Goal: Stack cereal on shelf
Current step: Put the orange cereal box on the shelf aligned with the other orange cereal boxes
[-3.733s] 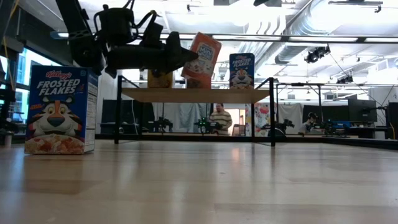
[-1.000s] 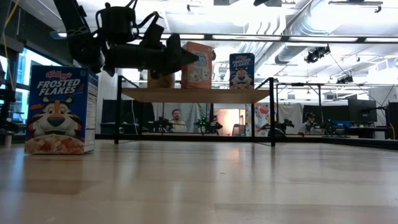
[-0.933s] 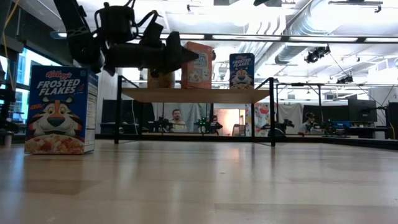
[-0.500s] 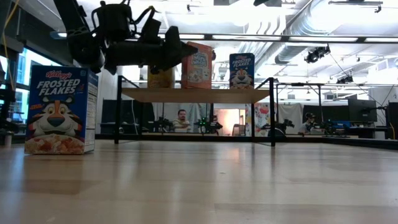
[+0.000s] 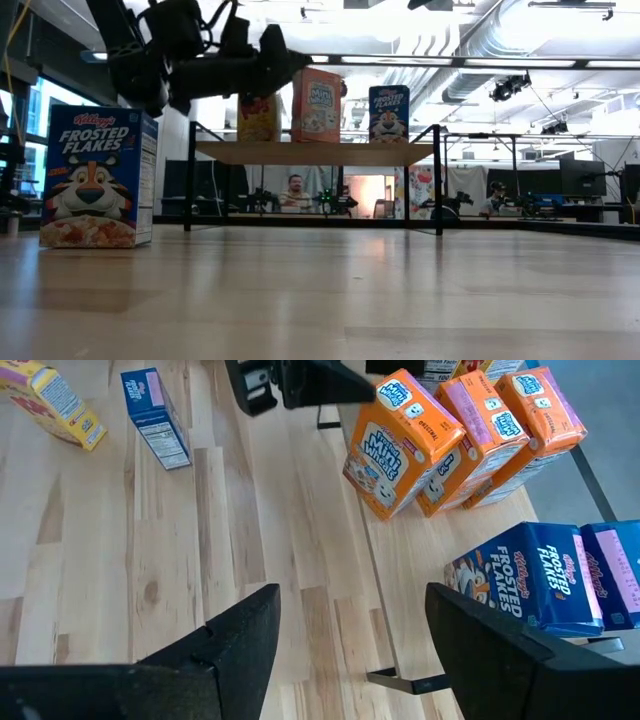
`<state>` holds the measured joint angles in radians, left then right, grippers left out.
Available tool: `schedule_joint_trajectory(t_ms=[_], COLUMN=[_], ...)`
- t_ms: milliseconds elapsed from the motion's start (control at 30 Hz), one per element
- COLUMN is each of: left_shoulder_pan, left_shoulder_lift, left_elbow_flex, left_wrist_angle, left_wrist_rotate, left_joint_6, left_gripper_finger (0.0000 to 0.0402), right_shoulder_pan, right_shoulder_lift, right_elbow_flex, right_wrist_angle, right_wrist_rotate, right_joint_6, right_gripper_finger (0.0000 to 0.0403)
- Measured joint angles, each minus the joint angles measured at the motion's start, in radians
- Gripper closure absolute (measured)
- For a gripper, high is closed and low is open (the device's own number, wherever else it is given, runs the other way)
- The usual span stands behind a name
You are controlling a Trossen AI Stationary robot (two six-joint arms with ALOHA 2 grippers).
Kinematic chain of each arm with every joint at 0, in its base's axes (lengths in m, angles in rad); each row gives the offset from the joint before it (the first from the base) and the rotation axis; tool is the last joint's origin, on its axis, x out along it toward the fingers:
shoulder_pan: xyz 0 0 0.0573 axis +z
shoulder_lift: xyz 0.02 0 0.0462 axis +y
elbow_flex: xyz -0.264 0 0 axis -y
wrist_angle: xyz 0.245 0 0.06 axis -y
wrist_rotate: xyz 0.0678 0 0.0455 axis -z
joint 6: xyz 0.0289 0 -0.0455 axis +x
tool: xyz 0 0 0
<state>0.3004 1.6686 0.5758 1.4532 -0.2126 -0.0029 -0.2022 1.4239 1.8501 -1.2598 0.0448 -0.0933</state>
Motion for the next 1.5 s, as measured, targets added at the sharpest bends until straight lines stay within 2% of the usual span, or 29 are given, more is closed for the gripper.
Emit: schedule_joint_trajectory(t_ms=[267,467,633,767,967,1167,1333,1500], left_shoulder_pan=[0.000,0.000,-0.025,-0.066,-0.123,-0.152,-0.149,-0.133], left_shoulder_lift=[-0.108,-0.252,-0.354,-0.407,-0.443,-0.446,-0.445,-0.437], left_elbow_flex=[0.000,0.000,0.000,0.000,0.000,0.000,0.000,0.000], left_wrist_angle=[-0.020,-0.180,-0.343,-0.428,-0.482,-0.578,-0.760,-0.834], left_wrist_rotate=[0.000,-0.007,-0.007,-0.007,0.009,0.155,0.098,0.013], left_joint_6=[0.029,0.025,-0.095,-0.134,-0.093,-0.040,-0.074,-0.126], left_gripper_finger=[0.0151,0.0151,0.0151,0.0151,0.0151,0.0151,0.0151,0.0151], right_shoulder_pan=[0.000,0.000,0.000,0.000,0.000,0.000,0.002,0.002], right_shoulder_lift=[0.000,0.000,0.000,0.002,0.012,0.035,0.046,0.055], right_elbow_flex=[0.000,0.000,0.000,0.000,0.000,0.000,0.000,0.000], right_wrist_angle=[0.000,0.000,0.007,0.043,0.086,0.076,0.063,0.054], right_wrist_rotate=[0.000,0.000,0.000,0.000,0.000,0.001,-0.001,0.002], right_joint_6=[0.000,0.000,0.000,0.009,0.055,0.071,0.071,0.070], right_gripper_finger=[0.0159,0.0159,0.0159,0.0159,0.0159,0.0159,0.0159,0.0159])
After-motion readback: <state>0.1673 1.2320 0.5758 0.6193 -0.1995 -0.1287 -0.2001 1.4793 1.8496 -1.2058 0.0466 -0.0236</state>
